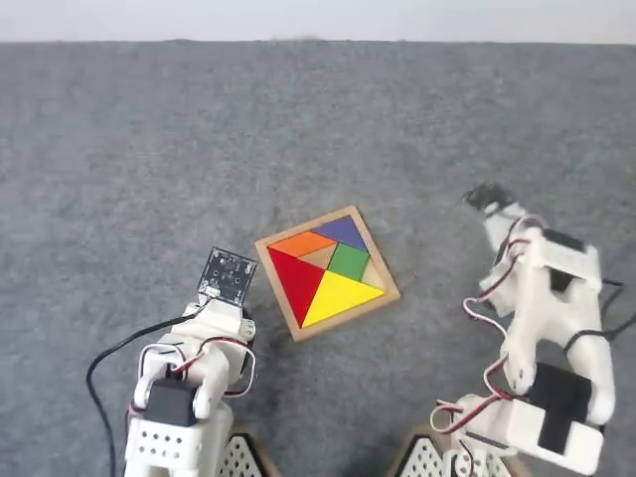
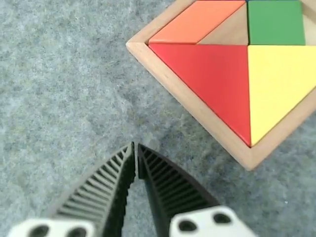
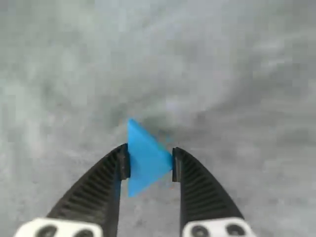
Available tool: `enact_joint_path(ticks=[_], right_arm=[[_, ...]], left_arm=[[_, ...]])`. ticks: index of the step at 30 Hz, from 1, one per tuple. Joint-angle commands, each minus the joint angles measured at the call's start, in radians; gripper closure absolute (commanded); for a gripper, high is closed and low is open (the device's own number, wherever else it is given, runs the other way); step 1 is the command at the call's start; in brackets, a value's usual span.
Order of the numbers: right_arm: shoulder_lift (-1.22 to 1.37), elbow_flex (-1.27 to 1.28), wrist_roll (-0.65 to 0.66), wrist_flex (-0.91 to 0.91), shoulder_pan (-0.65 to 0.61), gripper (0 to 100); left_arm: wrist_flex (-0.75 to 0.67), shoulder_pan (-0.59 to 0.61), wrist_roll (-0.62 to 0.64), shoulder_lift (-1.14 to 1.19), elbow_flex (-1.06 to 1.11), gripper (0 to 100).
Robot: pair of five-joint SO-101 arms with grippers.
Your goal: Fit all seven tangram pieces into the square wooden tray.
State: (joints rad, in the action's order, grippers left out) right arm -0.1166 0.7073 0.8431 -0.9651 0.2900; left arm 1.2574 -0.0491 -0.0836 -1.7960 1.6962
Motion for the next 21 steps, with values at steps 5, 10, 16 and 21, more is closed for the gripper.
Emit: enact_joint_path(ticks=[5, 10, 16, 21], right_arm=[[-0.012, -0.232, -0.175, -0.127, -0.199, 99.0], [-0.002, -0.311, -0.244, -0.179, -0.423, 99.0], [-0.001, -0.324, -0.239, -0.173, -0.633, 99.0], [0.001, -0.324, -0.170, -0.173, -0.716, 99.0]], left_arm=[[0.005, 0.005, 0.005, -0.021, -0.012, 99], [0.005, 0.005, 0.005, -0.021, -0.012, 99], [0.005, 0.005, 0.005, -0.021, -0.012, 99], [0.005, 0.005, 0.005, -0.021, -0.012, 99]])
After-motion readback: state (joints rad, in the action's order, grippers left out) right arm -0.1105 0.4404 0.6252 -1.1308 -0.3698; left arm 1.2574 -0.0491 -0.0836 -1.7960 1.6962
